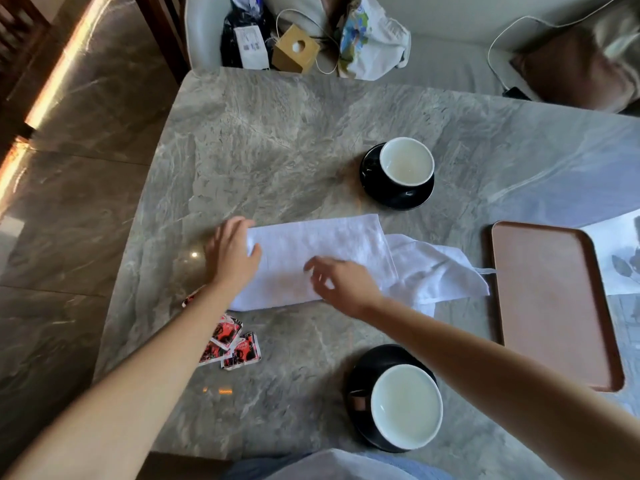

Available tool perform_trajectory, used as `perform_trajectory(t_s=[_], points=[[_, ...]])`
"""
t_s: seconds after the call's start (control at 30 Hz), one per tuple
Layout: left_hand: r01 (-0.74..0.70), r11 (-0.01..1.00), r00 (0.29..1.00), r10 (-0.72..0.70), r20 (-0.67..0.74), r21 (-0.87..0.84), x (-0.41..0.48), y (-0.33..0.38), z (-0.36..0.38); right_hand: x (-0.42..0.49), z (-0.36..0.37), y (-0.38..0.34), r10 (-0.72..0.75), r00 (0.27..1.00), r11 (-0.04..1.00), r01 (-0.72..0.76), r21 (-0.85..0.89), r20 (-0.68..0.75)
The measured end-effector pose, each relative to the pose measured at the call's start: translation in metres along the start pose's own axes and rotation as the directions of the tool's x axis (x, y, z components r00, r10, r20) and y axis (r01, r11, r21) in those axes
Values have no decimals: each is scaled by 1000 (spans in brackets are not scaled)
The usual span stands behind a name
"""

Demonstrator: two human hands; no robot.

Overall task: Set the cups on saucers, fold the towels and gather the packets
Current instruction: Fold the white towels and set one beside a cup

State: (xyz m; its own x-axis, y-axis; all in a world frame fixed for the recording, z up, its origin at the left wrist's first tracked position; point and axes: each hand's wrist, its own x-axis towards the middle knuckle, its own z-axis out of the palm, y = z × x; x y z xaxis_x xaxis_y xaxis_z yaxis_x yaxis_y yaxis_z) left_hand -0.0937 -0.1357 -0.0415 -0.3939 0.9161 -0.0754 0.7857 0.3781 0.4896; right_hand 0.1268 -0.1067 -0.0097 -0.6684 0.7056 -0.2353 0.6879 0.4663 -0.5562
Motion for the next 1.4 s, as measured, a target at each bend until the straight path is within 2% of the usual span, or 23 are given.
perform_trajectory(t_s=[0.1, 0.3, 0.43, 0.5, 0.63, 0.67, 0.73, 0.8, 0.93, 1.03, 1.13, 1.23, 1.33, 1.4], points=[[118, 973, 977, -150, 153, 198, 13, -13, -4, -6, 10, -27, -56, 990, 998, 56, 2, 132], [122, 966, 958, -174, 226, 226, 21, -17, -12, -11, 23, -55, -2, 995, 972, -21, 233, 97], [145, 951, 930, -225, 292, 272, 21, -12, -17, -10, 26, -61, -5, 993, 964, -26, 263, 119], [177, 964, 916, -235, 326, 198, 20, -6, -21, -8, 25, -61, -1, 990, 965, -37, 260, 143], [383, 923, 821, -322, 472, -36, 17, 10, -32, -6, 31, -66, 25, 990, 960, -64, 272, 142], [438, 889, 812, -327, 484, -135, 16, 17, -35, -6, 34, -69, 33, 991, 954, -69, 293, 126], [559, 745, 786, -338, 518, -364, 11, 35, -42, -5, 40, -77, 59, 995, 939, -84, 334, 84], [545, 655, 816, -274, 509, -523, 5, 53, -51, -3, 45, -84, 127, 992, 919, -125, 375, 18], [419, 563, 896, -128, 426, -713, -7, 79, -70, 4, 36, -85, 325, 929, 841, -199, 503, -177], [459, 348, 882, -66, 467, -817, -11, 93, -83, 7, 20, -81, 411, 862, 793, -178, 582, -296], [518, 145, 853, -22, 521, -843, -14, 105, -91, 8, 5, -75, 445, 816, 783, -155, 603, -368], [553, 52, 831, 36, 555, -832, -16, 116, -101, 5, -8, -62, 422, 797, 838, -161, 521, -432], [560, -32, 827, 70, 558, -828, -16, 125, -113, -1, -18, -53, 240, 811, 958, -108, 266, -533], [550, -61, 835, 65, 546, -833, -15, 129, -118, -4, -26, -52, 137, 786, 988, -66, 139, -603]])
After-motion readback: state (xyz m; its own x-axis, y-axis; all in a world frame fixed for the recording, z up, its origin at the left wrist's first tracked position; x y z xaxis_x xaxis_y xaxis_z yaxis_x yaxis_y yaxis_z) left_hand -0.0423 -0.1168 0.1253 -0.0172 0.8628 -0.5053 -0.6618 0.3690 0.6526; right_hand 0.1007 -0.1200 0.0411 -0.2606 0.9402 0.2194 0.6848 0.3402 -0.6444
